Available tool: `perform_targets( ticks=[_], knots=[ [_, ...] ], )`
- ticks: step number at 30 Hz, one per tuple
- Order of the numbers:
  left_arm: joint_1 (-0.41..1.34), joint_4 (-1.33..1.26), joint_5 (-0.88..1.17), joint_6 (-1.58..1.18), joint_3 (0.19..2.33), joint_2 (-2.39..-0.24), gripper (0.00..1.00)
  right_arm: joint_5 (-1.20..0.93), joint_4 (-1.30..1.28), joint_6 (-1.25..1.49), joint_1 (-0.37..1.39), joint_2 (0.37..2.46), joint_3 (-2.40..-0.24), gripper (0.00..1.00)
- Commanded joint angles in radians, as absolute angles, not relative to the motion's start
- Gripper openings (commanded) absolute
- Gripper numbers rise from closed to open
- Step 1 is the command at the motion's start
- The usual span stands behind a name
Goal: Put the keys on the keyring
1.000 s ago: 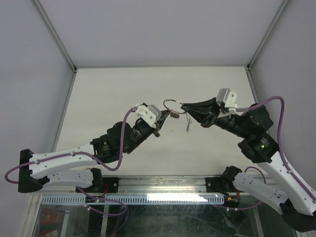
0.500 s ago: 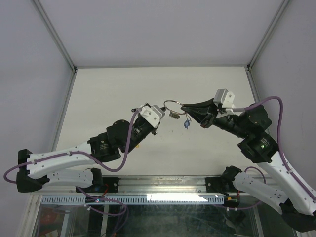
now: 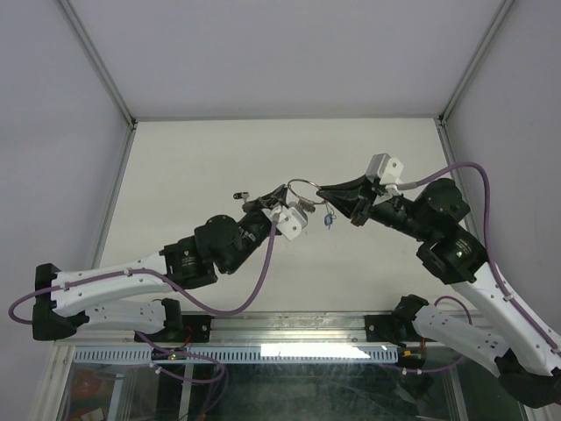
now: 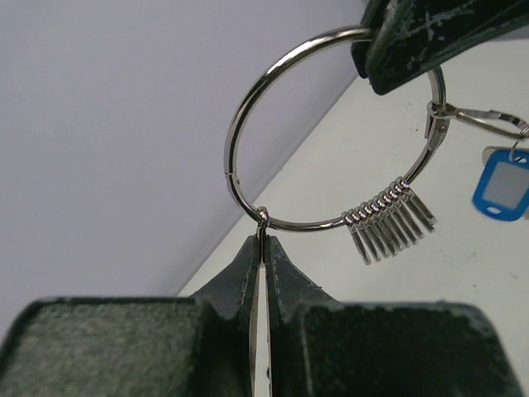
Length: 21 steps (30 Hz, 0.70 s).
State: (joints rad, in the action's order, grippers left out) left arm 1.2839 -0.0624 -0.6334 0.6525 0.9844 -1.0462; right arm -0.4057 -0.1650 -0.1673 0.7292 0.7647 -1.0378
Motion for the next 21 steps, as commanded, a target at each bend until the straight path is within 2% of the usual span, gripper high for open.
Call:
perform_targets(
  ticks=[1,11,21],
  knots=[
    [1.286,-0.170,-0.677,0.858,0.939,-1.033,0.00,-0.400,-0.175,-0.167,0.732,0.776,-1.096,0.00],
    [1.300,-0.229,-0.584,1.271,0.806,-0.943,0.00,-0.493,-0.207,-0.127,0.732,0.827,-1.121,0.00],
    [1.300,-0.360,-0.627,1.591,0.747,-0.920,0.00,-0.595,-0.222,-0.075,0.734,0.869,-1.136,0.01]
  ],
)
